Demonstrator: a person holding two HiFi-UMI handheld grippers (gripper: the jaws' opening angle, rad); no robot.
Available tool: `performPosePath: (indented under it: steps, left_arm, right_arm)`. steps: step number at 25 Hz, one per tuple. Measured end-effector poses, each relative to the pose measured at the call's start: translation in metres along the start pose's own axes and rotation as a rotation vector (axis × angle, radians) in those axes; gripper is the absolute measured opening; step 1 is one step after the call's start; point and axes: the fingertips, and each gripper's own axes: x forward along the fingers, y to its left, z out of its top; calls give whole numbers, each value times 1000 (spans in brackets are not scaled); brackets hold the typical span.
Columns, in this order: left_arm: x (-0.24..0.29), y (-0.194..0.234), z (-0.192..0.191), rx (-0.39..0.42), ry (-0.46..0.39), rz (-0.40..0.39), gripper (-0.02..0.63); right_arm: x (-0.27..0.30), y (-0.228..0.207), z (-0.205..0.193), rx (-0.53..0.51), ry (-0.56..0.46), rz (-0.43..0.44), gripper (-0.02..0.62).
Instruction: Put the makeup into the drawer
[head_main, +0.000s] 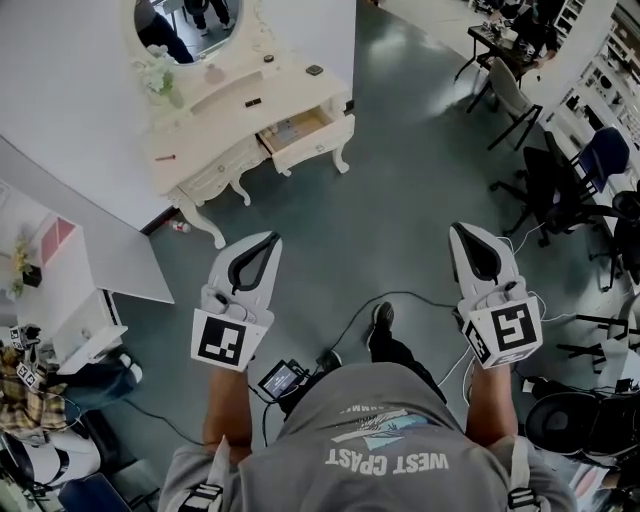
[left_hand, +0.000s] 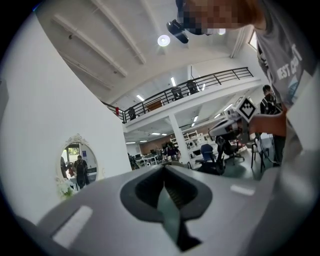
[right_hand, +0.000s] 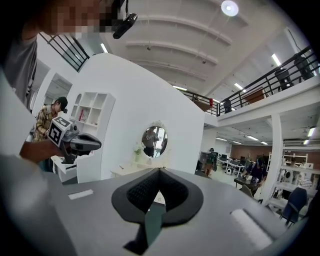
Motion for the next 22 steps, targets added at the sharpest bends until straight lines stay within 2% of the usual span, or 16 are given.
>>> performPosePath:
  steps: [9,22]
  left_arm:
    - [72,18,-1,10,64,75,2]
    - [193,20,7,9,136,162,2]
  right_arm:
    - [80,-70,-11,25,-29,81,1]
    - [174,-175,-37,46,-46,213,2]
